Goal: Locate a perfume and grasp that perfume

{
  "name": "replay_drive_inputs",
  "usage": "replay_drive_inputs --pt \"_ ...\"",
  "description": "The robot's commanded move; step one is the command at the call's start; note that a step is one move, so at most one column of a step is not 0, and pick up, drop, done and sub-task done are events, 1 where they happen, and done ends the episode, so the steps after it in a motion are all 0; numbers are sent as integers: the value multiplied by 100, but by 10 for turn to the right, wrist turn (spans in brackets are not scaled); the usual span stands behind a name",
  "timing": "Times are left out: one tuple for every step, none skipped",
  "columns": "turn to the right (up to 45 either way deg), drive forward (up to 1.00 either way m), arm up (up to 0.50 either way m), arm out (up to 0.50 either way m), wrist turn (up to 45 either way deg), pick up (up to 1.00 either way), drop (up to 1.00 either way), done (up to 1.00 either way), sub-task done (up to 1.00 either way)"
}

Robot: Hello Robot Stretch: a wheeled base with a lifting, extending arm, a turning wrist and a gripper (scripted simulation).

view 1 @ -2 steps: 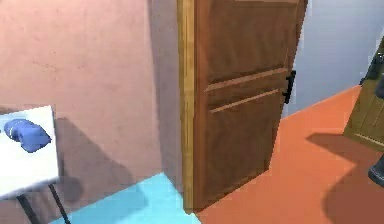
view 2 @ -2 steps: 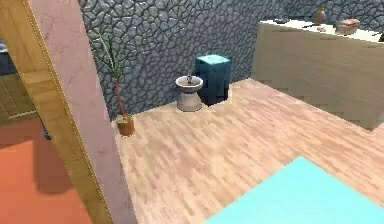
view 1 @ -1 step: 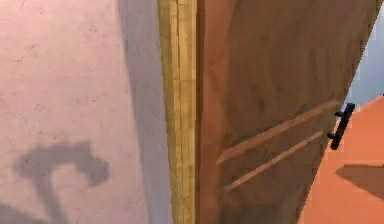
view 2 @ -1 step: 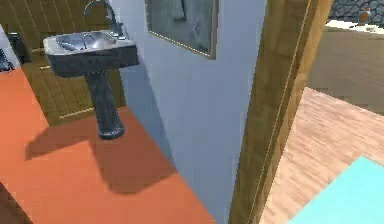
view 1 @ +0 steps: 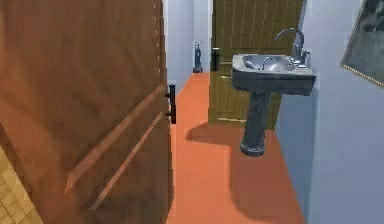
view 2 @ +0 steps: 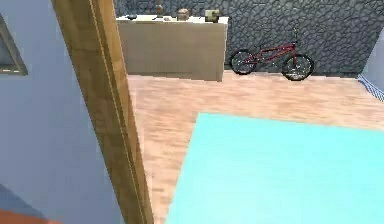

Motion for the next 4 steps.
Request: replay_drive_inputs --pt "420 0 0 0 0 0 0 0 0" --pt "0 50 0 0 0 0 0 0 0" --pt "-270 0 0 0 0 0 0 0 0" --pt "0 90 0 0 0 0 0 0 0"
